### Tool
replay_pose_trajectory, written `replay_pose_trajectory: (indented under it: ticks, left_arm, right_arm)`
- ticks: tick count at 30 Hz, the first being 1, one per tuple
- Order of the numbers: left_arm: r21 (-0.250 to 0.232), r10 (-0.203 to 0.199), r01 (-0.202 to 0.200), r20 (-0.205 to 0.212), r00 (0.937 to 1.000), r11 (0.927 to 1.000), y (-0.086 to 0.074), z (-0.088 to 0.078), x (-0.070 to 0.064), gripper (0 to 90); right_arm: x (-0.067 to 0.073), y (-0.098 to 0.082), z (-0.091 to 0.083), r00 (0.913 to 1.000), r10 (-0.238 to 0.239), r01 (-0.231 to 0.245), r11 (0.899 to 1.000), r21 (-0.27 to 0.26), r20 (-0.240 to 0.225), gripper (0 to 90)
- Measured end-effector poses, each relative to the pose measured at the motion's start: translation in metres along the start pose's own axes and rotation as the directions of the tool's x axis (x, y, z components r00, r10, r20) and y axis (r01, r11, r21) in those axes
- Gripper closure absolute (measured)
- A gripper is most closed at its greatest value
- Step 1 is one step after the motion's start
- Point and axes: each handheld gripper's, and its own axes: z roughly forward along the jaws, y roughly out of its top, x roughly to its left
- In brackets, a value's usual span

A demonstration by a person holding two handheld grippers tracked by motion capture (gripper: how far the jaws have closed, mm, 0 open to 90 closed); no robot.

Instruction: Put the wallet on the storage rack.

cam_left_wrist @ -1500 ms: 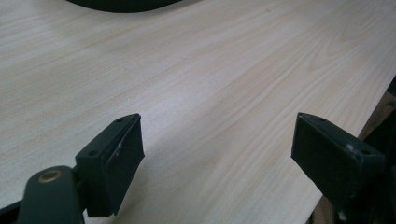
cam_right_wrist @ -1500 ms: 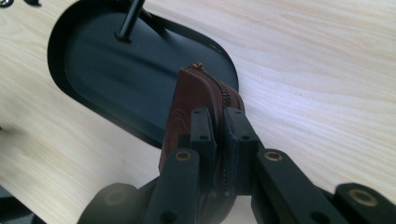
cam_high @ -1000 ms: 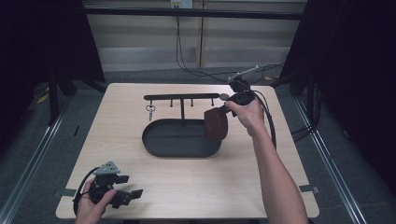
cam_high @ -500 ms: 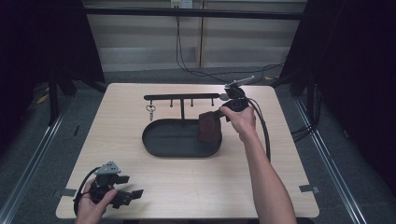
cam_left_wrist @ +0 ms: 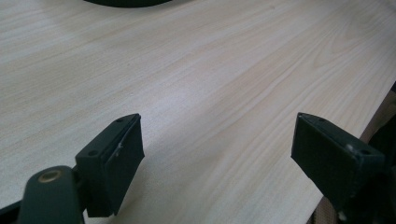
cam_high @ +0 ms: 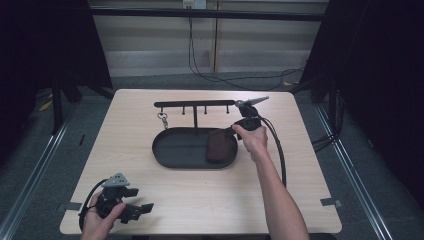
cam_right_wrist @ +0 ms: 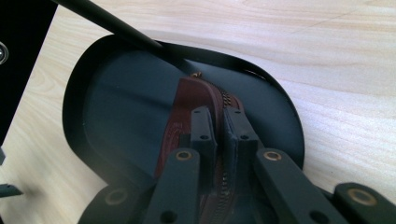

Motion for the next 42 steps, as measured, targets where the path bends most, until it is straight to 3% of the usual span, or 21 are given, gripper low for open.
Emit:
replay_pose_trajectory:
  ticks: [6,17,21,26,37,42]
  left_arm:
    - [0.001,0.003,-0.003,0.002,1.0000,1.0000,0.000,0.000,0.000,16.7]
    - [0.004,-0.001,0.001,0.003,1.0000,1.0000,0.000,0.000,0.001,16.7]
    - [0.005,-0.006,0.006,0.002,1.0000,1.0000,0.000,0.000,0.001,16.8]
    - [0.003,-0.004,0.004,0.000,1.0000,1.0000,0.000,-0.001,0.002,16.7]
    - [-0.009,-0.014,0.014,-0.003,0.9999,0.9999,0.000,-0.001,0.002,16.7]
    - [-0.013,-0.016,0.016,-0.004,0.9999,0.9998,0.000,-0.002,0.003,16.8]
  right_arm:
    - [-0.002,-0.002,0.005,0.9991,-0.014,0.014,1.000,0.005,0.040,81.0]
    - [-0.003,-0.005,0.003,0.9978,-0.016,0.016,1.000,-0.006,0.065,74.0]
    - [-0.002,-0.007,-0.004,0.9988,-0.021,0.023,0.999,-0.027,0.045,73.9]
    - [0.003,-0.009,-0.015,0.9975,-0.061,0.063,0.996,-0.062,0.035,70.2]
    - [0.006,-0.024,-0.038,0.9894,-0.140,0.144,0.979,-0.142,0.039,43.6]
    - [0.009,-0.036,-0.047,0.9849,-0.167,0.172,0.974,-0.145,0.047,33.3]
